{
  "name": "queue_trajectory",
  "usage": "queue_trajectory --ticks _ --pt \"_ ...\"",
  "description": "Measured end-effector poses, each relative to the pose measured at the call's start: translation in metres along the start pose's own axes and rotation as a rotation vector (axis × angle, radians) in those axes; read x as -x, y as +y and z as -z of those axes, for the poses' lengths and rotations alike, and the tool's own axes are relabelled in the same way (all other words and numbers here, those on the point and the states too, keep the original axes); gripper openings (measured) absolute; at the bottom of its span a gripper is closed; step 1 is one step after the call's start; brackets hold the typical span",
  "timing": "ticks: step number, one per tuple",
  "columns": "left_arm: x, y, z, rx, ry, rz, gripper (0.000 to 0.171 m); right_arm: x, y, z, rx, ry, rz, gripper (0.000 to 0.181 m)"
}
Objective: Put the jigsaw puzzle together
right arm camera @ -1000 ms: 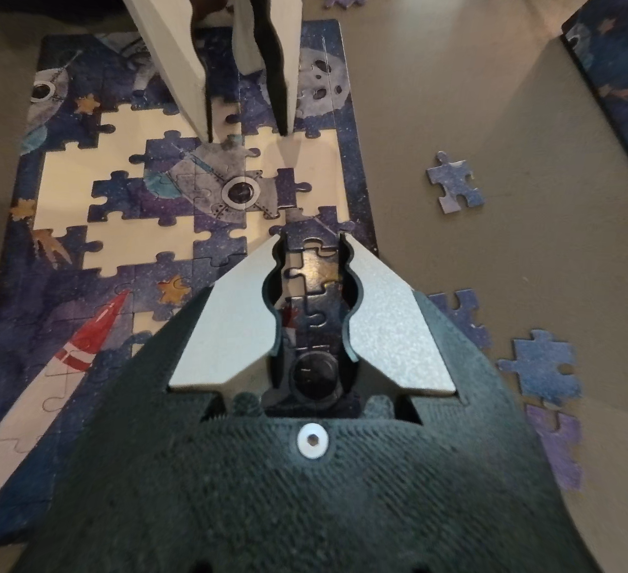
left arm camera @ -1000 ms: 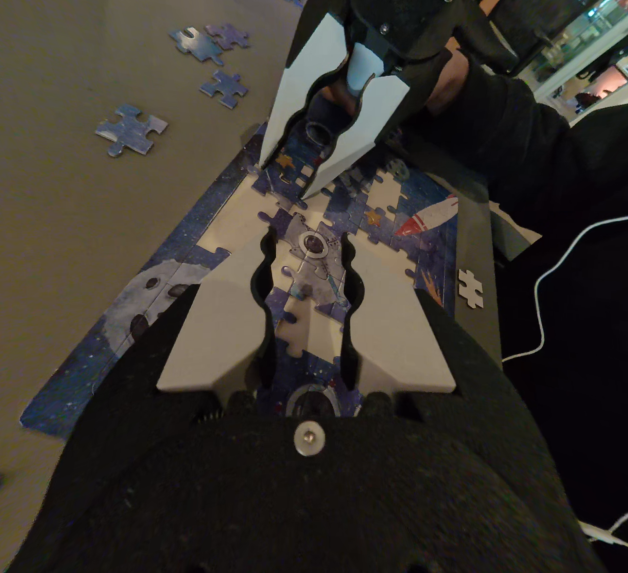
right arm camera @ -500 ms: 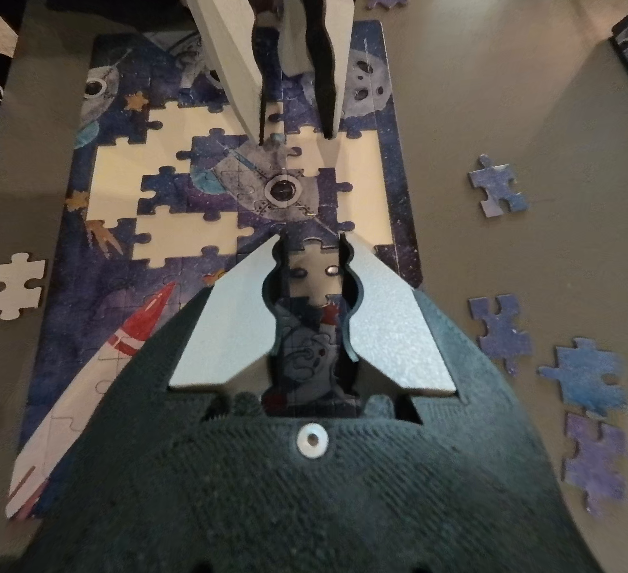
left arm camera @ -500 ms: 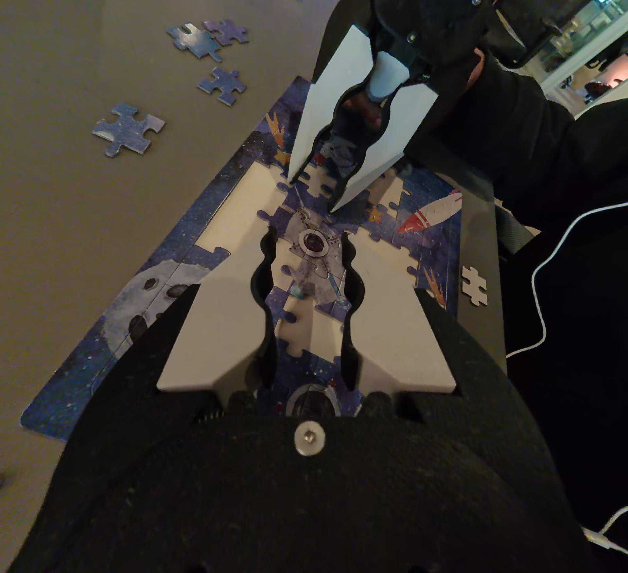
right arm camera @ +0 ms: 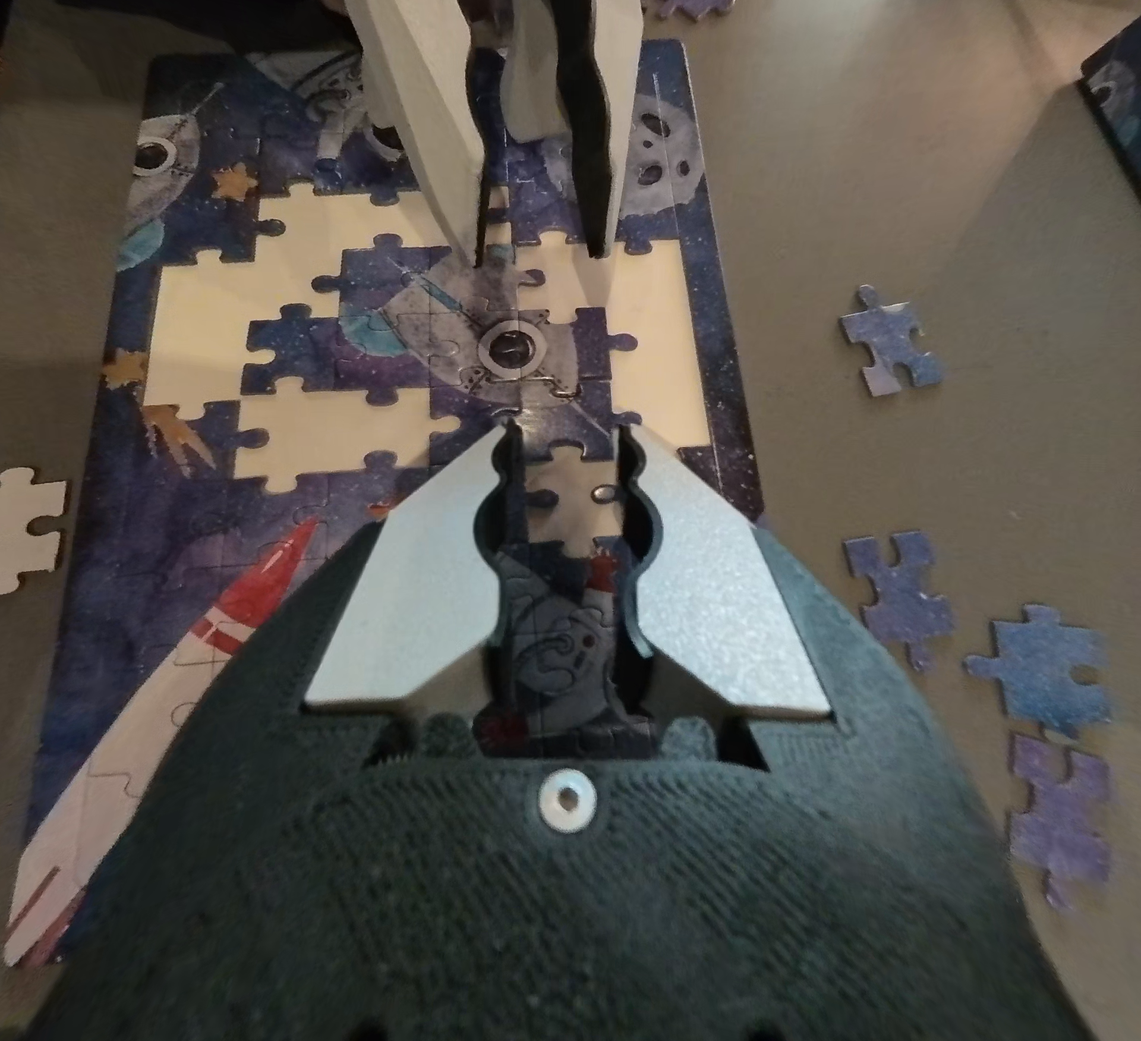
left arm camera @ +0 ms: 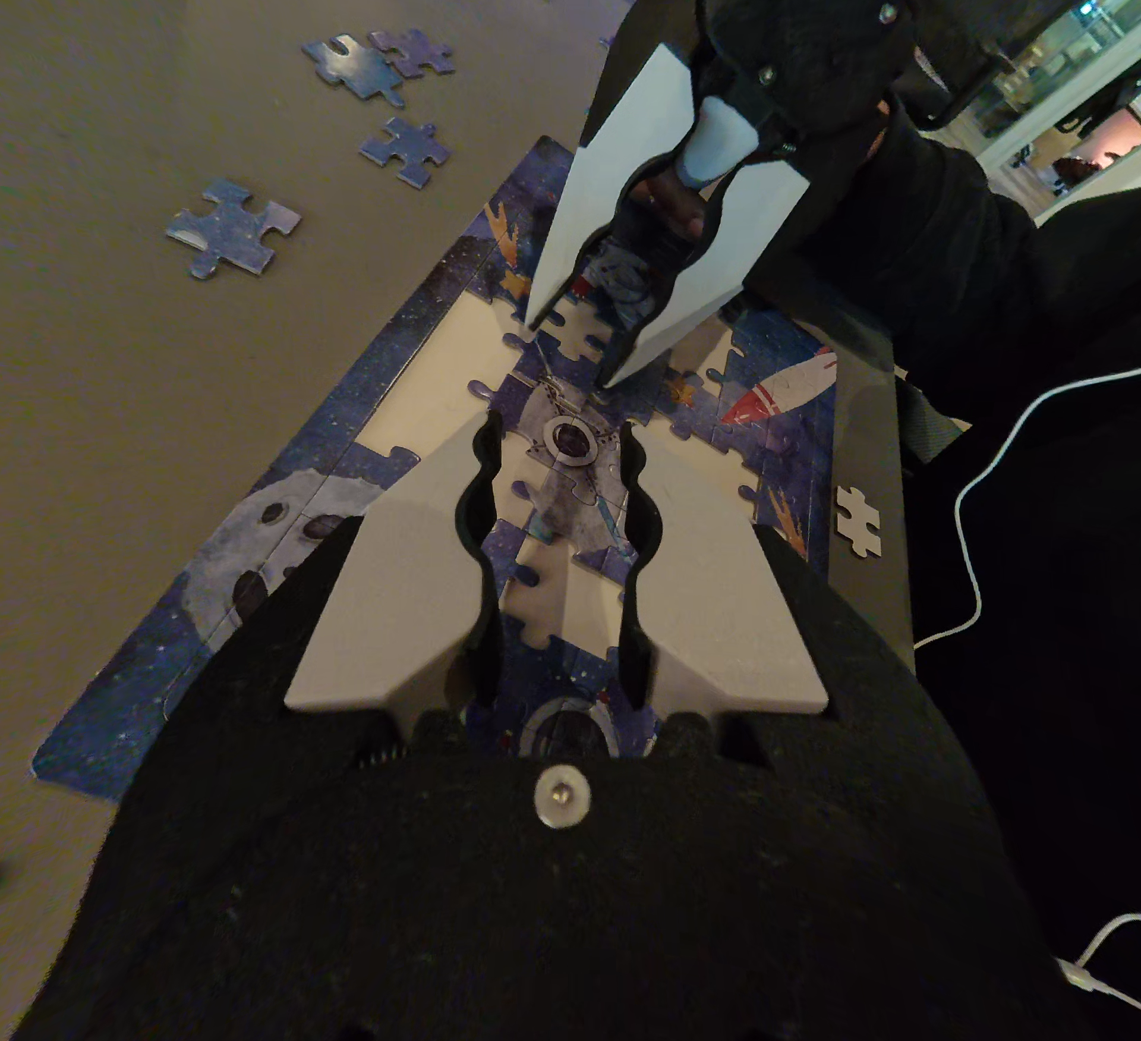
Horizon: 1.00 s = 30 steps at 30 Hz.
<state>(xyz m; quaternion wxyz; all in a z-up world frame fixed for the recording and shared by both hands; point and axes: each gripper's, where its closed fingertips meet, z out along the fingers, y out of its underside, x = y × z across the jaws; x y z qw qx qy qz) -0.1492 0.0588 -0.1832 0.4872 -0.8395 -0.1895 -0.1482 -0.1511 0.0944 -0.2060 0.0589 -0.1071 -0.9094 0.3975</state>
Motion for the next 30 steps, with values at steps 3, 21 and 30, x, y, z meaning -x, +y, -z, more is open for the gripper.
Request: queue_trajectory --ticks 3,21,30 --pt "0.000 0.000 0.000 0.002 0.001 0.001 0.035 -0.002 0.001 0.000 0.004 0.011 -0.004 0.030" --pt "0.001 0.000 0.000 -0.001 0.009 0.018 0.036 0.002 -0.004 -0.002 -0.001 0.025 0.023 0.029" --pt "0.001 0.000 0.000 0.001 0.008 0.016 0.036 0.009 -0.004 -0.006 0.003 0.002 0.027 0.027"
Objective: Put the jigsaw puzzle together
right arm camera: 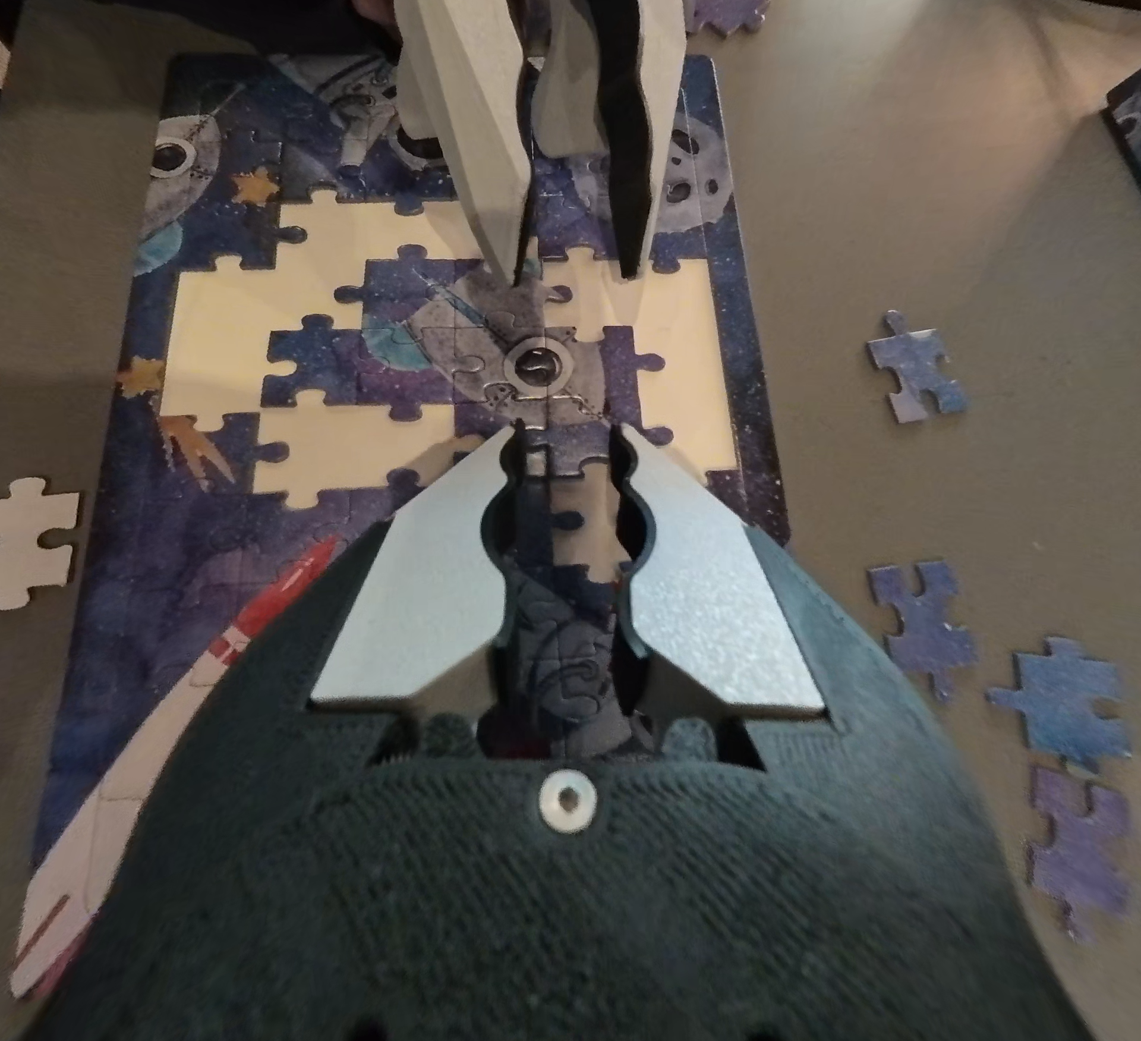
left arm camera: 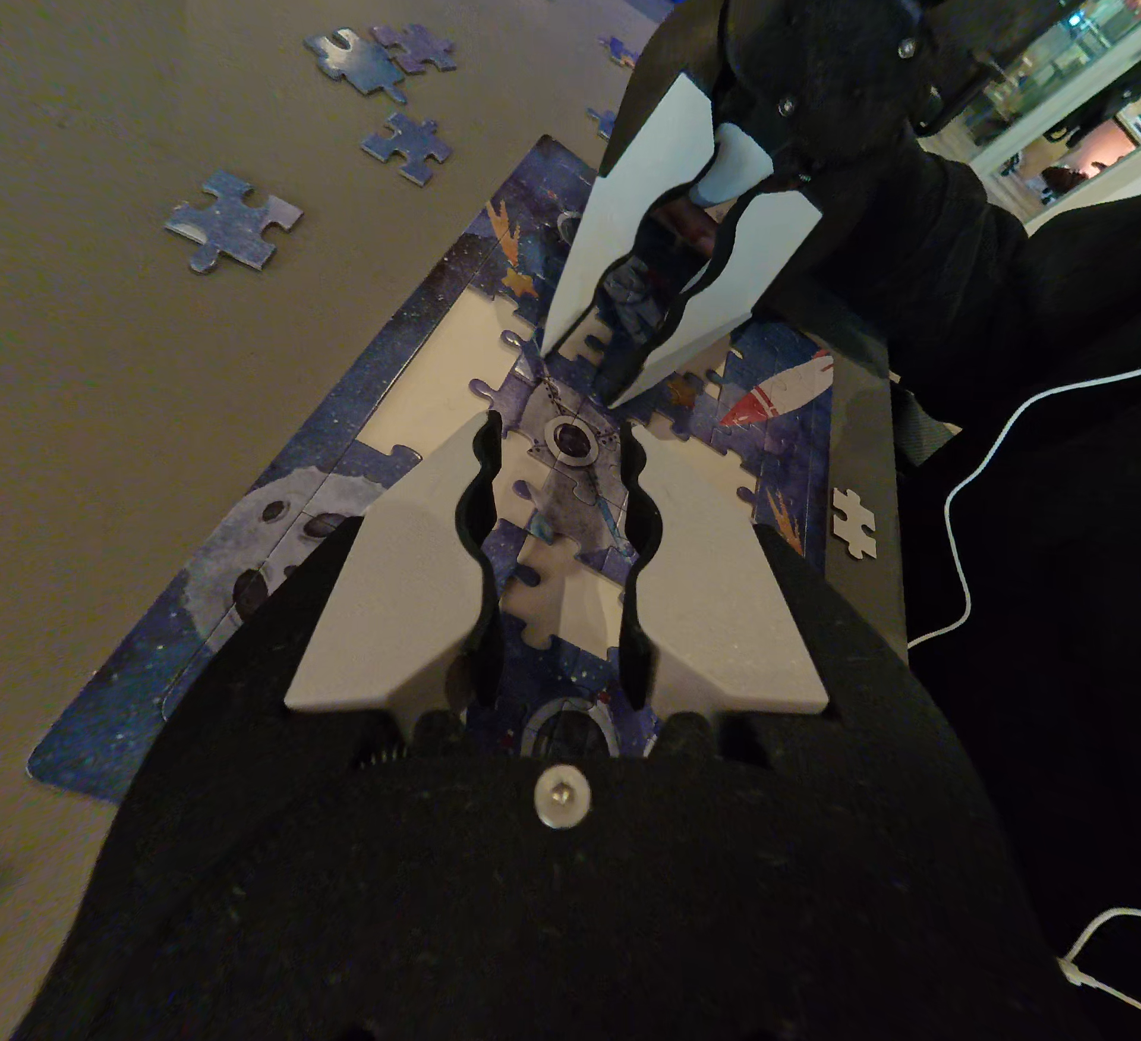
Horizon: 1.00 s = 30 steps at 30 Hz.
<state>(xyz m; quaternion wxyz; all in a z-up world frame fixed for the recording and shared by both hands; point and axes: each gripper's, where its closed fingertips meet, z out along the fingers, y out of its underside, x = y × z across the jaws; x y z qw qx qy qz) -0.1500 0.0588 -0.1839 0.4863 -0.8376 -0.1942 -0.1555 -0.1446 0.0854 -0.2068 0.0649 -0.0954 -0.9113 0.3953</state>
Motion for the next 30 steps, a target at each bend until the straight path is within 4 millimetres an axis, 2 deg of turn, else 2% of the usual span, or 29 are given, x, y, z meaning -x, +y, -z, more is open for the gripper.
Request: queue_trajectory --ticks 10,14,17,21,24,27,30 --pt "0.000 0.000 0.000 0.002 -0.001 -0.002 0.036 0.003 0.001 0.001 -0.006 -0.033 -0.035 0.027" --pt "0.000 0.000 0.000 0.002 -0.003 -0.007 0.036 0.002 -0.007 0.005 -0.051 -0.032 -0.047 0.026" --pt "0.000 0.000 0.000 0.002 -0.003 -0.007 0.036 -0.002 0.001 0.000 -0.008 -0.008 -0.052 0.019" --pt "0.000 0.000 0.000 -0.001 -0.004 -0.008 0.036 -0.004 -0.004 0.006 -0.037 0.003 -0.041 0.013" --pt "-0.001 0.000 0.000 -0.002 -0.004 -0.009 0.036 -0.008 0.005 0.005 0.003 0.022 -0.035 0.013" --pt "-0.001 -0.001 0.001 -0.003 -0.008 -0.016 0.036 -0.006 0.003 0.006 -0.015 0.002 -0.047 0.012" --pt "-0.003 -0.003 0.002 -0.017 -0.010 -0.036 0.035 -0.023 -0.010 0.021 -0.109 0.088 -0.051 0.011"
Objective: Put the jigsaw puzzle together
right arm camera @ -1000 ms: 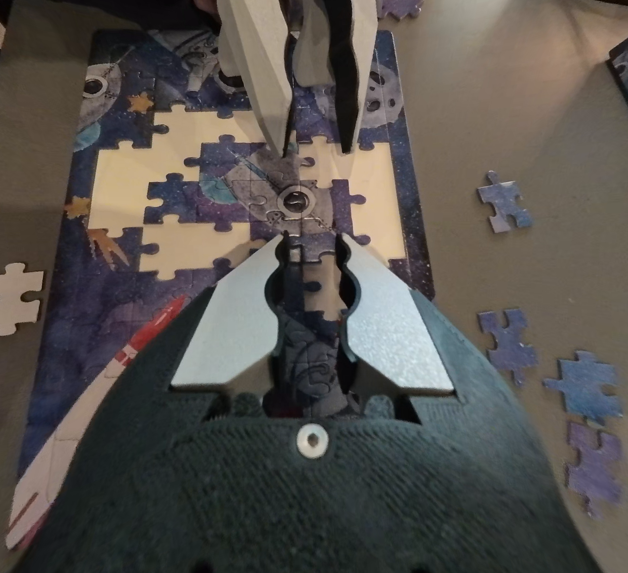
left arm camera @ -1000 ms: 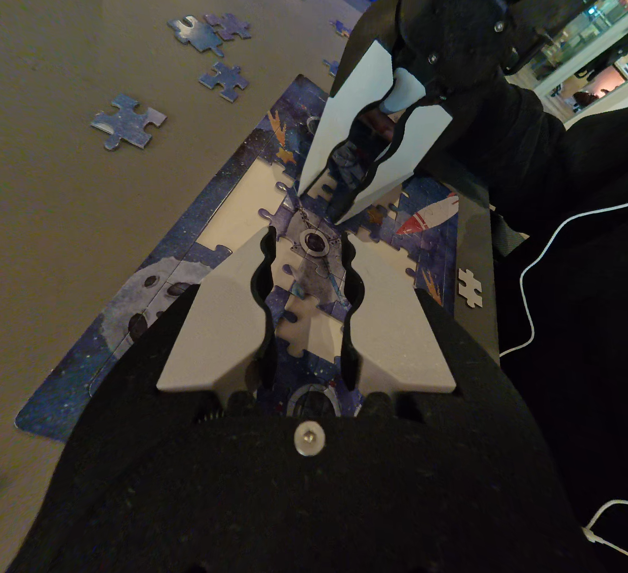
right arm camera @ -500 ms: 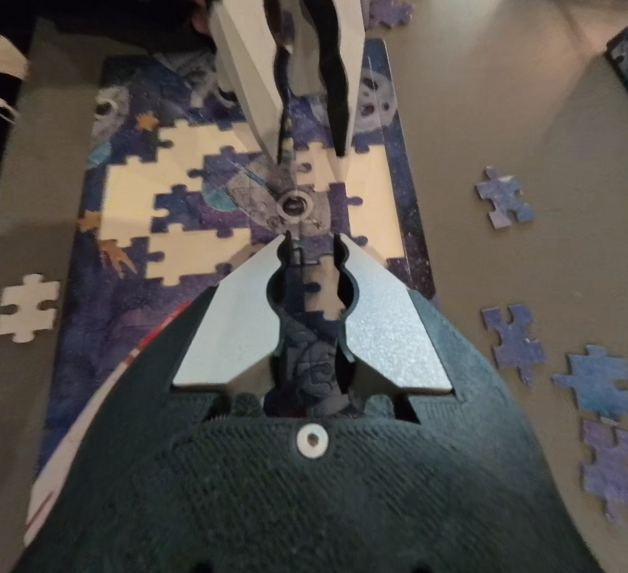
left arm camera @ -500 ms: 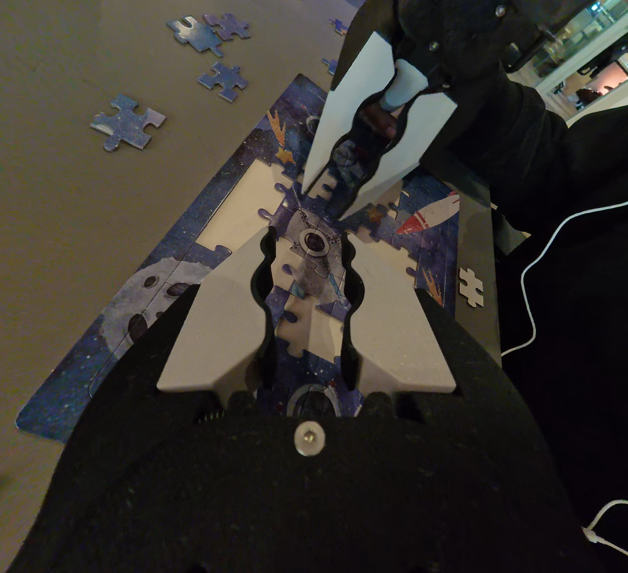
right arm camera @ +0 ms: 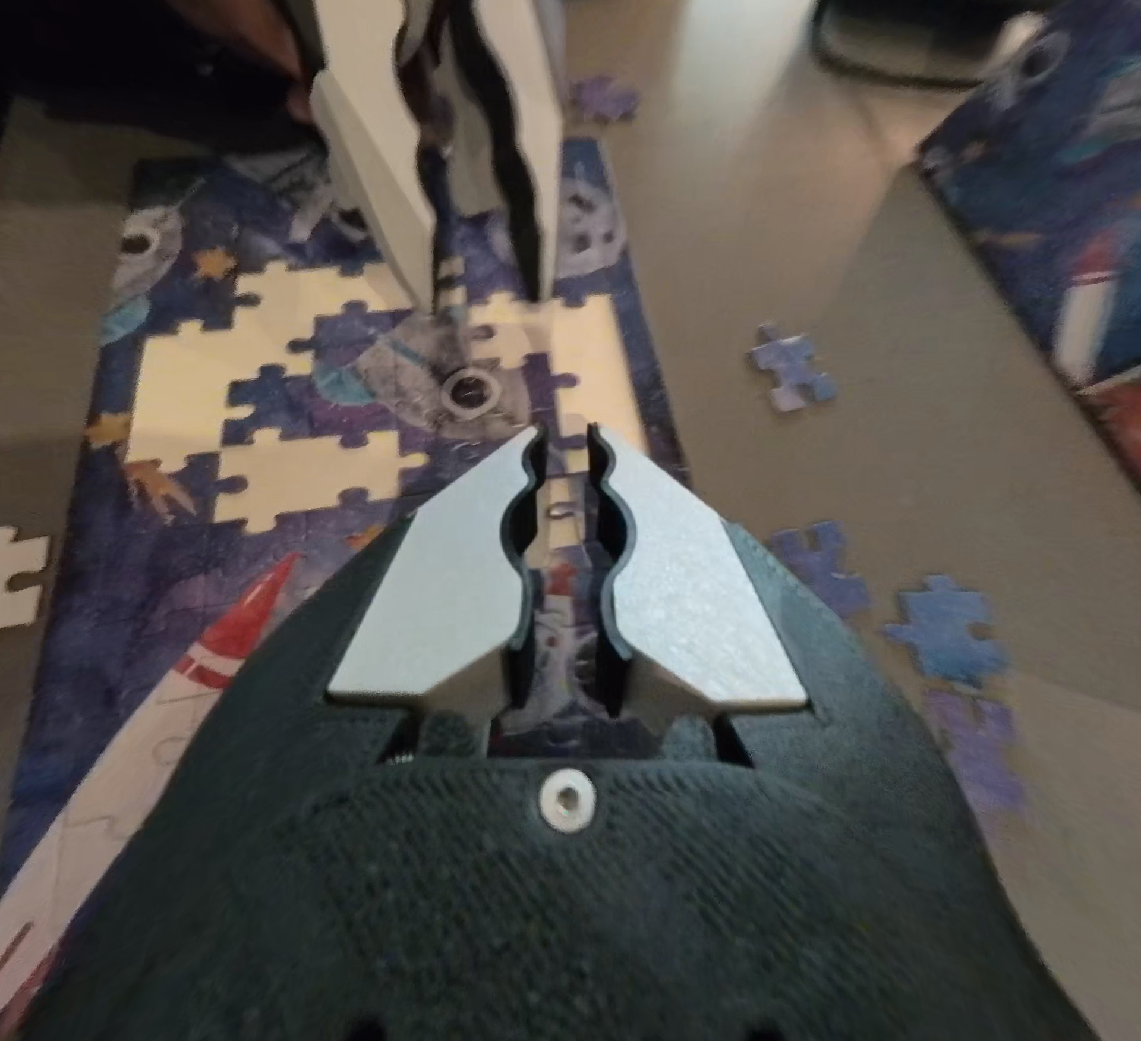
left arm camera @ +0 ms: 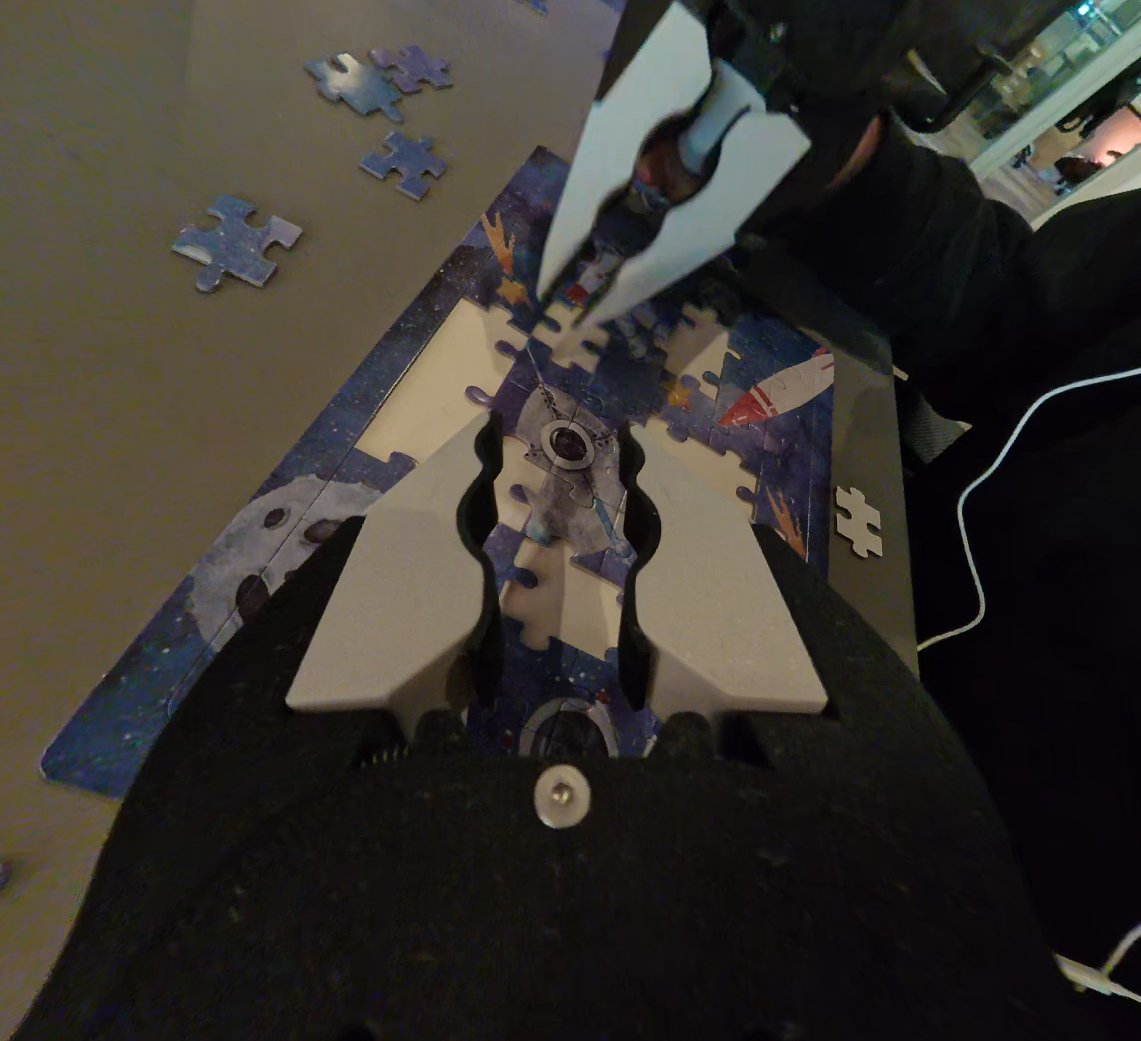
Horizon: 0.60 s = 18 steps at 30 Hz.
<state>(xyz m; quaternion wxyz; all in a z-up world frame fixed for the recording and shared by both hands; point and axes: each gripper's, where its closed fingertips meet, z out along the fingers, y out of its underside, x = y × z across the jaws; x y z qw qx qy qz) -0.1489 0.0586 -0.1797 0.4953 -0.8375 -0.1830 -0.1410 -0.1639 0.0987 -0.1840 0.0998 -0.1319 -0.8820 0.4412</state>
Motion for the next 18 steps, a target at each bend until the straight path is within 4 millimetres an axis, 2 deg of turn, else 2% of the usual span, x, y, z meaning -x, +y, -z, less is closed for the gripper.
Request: queue_trajectory --ticks 2,5,7,9,14,18 --pt "-0.001 -0.005 0.005 -0.026 -0.001 -0.013 0.034 -0.021 -0.008 0.017 -0.066 0.094 -0.011 0.011" --pt "-0.001 -0.026 0.029 -0.138 0.000 -0.003 0.034 -0.053 -0.012 0.046 -0.145 0.227 -0.048 0.012" --pt "0.004 -0.039 0.047 -0.248 -0.005 0.002 0.031 -0.070 -0.013 0.064 -0.204 0.285 -0.084 0.012" --pt "0.012 -0.041 0.056 -0.271 -0.020 0.016 0.031 -0.082 -0.012 0.077 -0.247 0.319 -0.115 0.013" --pt "0.026 -0.043 0.070 -0.285 -0.124 -0.054 0.032 -0.096 -0.007 0.095 -0.305 0.379 -0.105 0.013" --pt "0.026 -0.033 0.067 -0.230 -0.113 -0.094 0.034 -0.097 -0.006 0.103 -0.346 0.400 -0.096 0.013"
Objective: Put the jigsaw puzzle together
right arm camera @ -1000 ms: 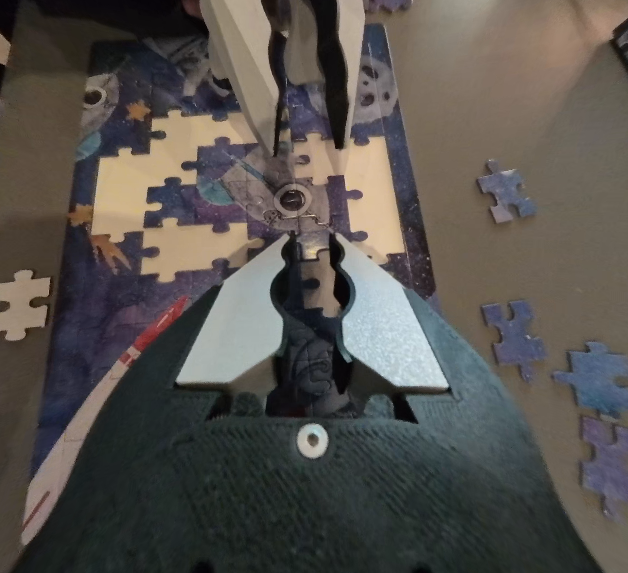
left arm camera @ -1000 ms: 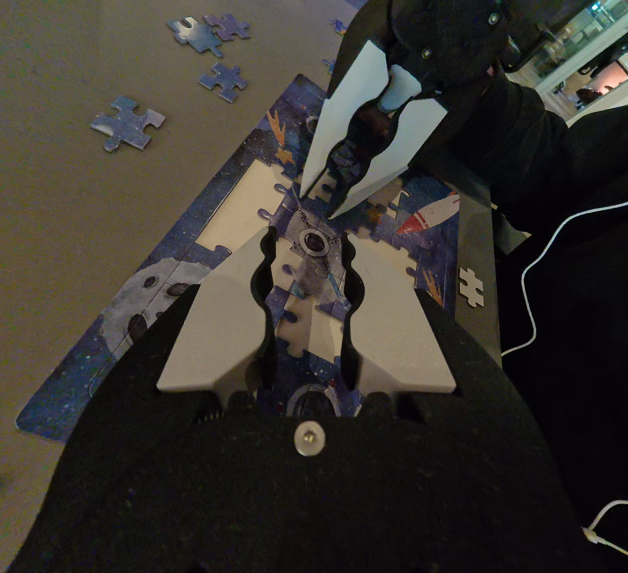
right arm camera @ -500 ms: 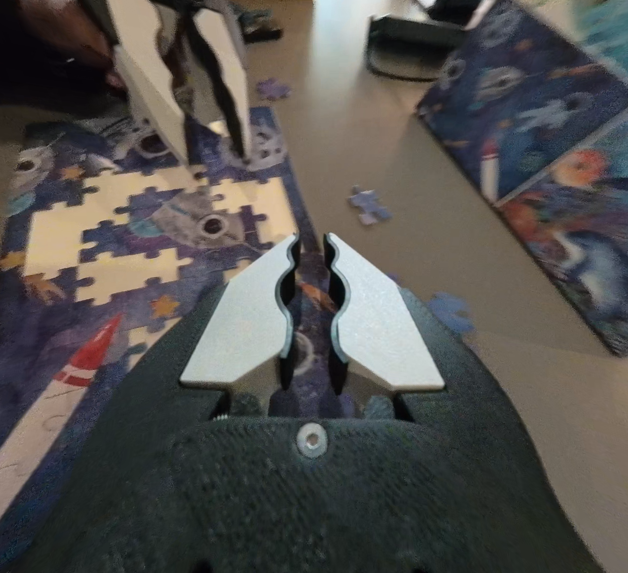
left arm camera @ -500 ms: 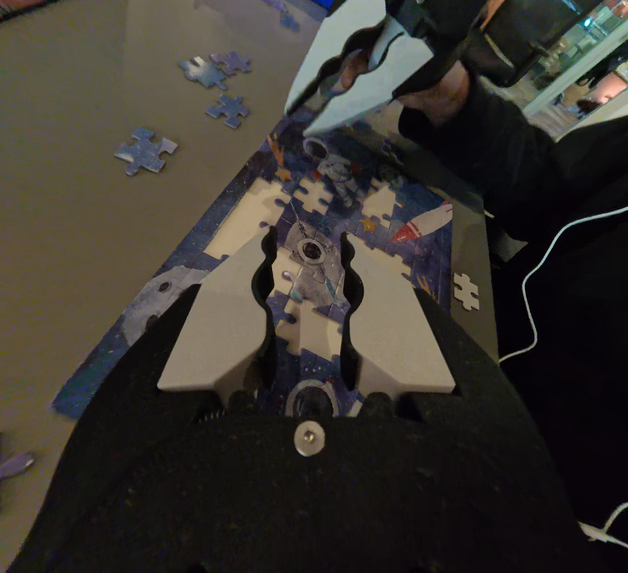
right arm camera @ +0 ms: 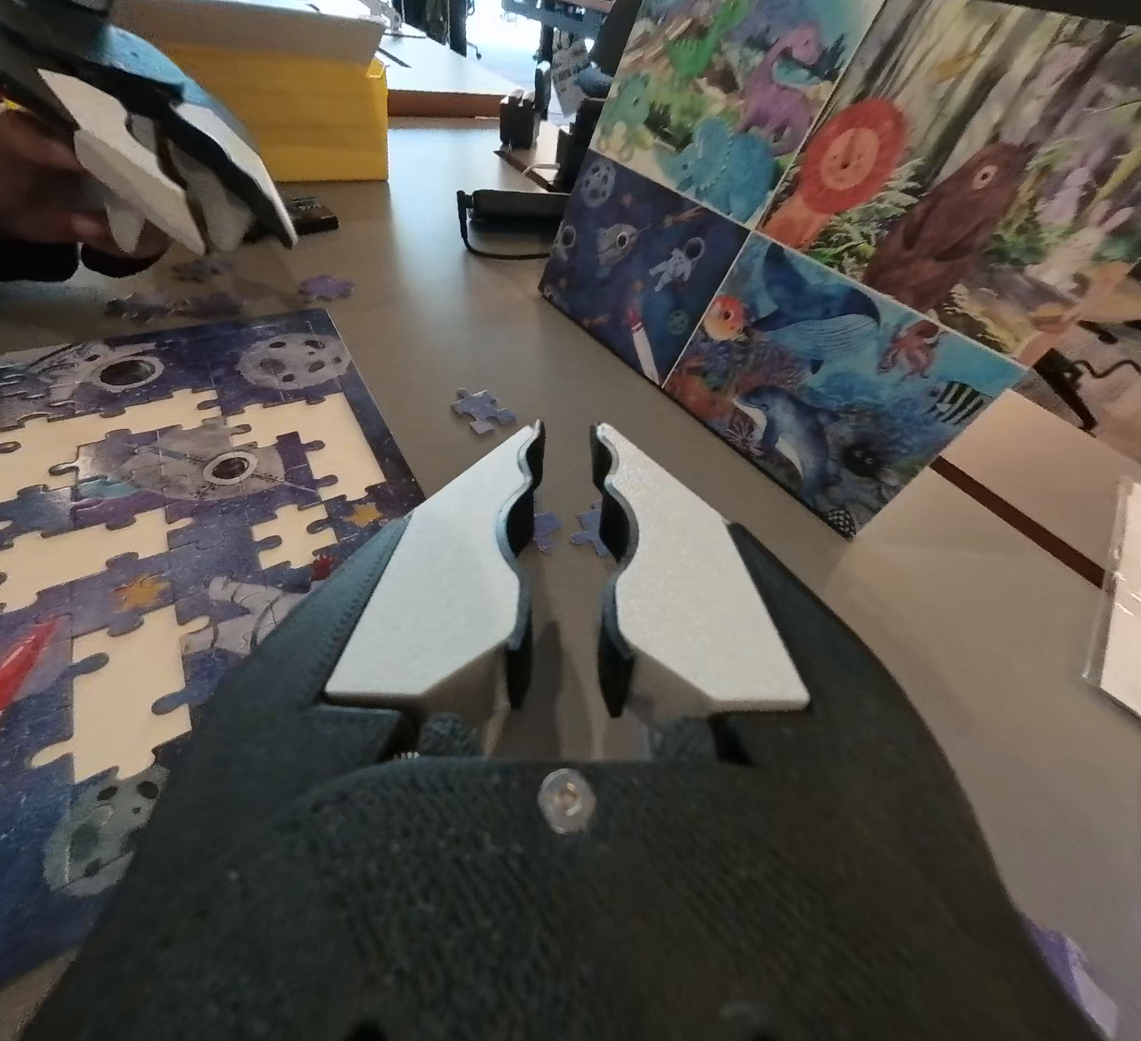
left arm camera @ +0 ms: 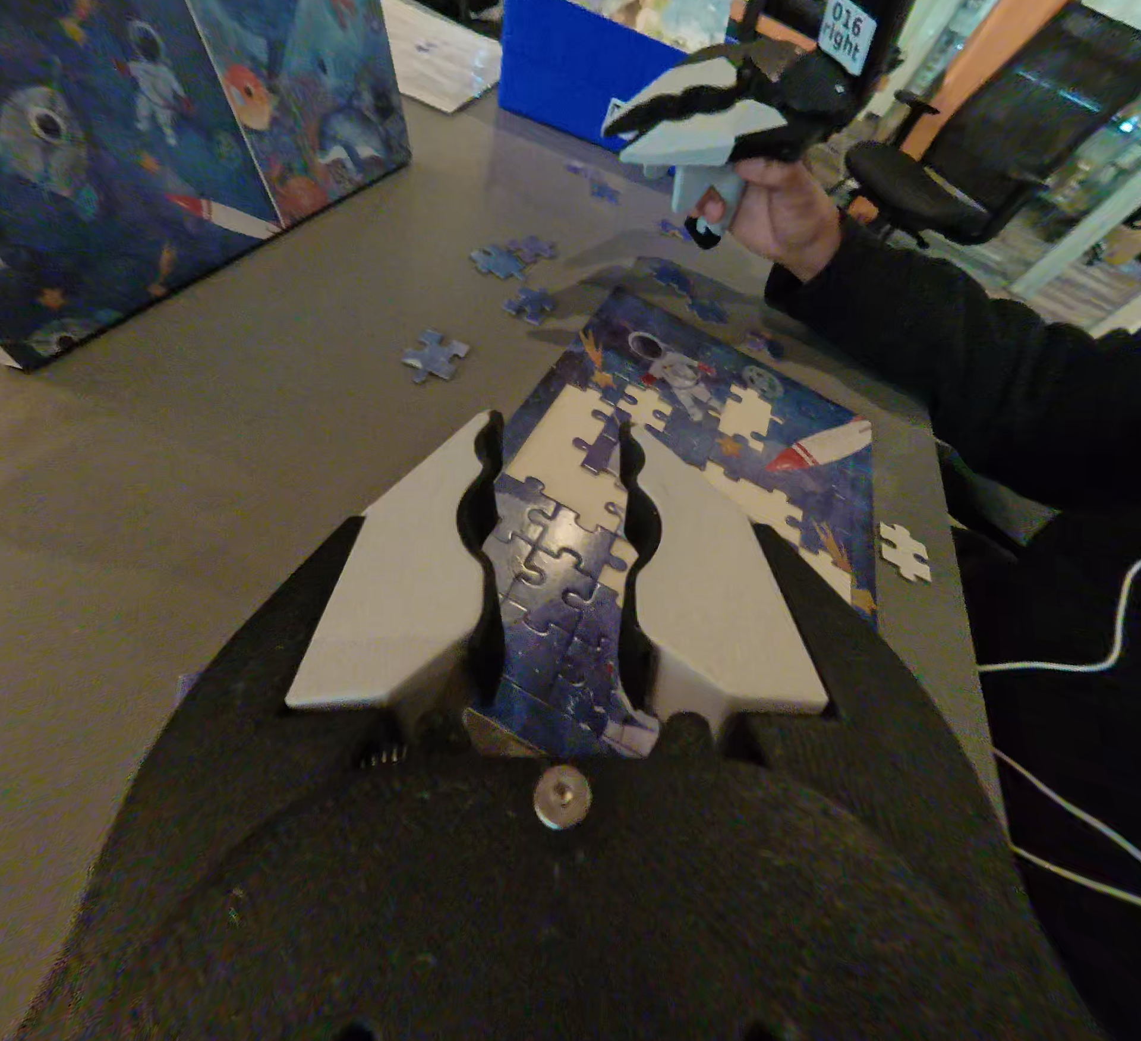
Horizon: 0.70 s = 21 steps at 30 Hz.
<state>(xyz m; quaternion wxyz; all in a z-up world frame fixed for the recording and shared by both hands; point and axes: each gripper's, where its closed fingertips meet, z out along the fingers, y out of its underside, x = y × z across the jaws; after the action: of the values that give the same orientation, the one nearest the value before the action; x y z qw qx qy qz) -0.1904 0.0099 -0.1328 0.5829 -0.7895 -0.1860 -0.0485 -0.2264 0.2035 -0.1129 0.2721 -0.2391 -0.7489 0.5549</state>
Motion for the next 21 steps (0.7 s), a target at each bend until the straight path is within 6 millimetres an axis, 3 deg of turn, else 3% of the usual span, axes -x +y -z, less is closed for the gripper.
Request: queue_trajectory --ticks 10,16,21 --pt "0.012 -0.001 0.014 -0.035 -0.080 -0.039 0.031 0.000 0.016 0.026 -0.065 0.080 -0.122 0.012" --pt "0.023 0.011 0.012 0.013 -0.127 -0.043 0.025 -0.012 0.002 0.053 -0.231 0.098 -0.247 0.014" --pt "0.003 0.027 -0.004 0.109 -0.052 -0.130 0.024 -0.003 -0.001 0.061 -0.273 -0.016 -0.384 0.021"
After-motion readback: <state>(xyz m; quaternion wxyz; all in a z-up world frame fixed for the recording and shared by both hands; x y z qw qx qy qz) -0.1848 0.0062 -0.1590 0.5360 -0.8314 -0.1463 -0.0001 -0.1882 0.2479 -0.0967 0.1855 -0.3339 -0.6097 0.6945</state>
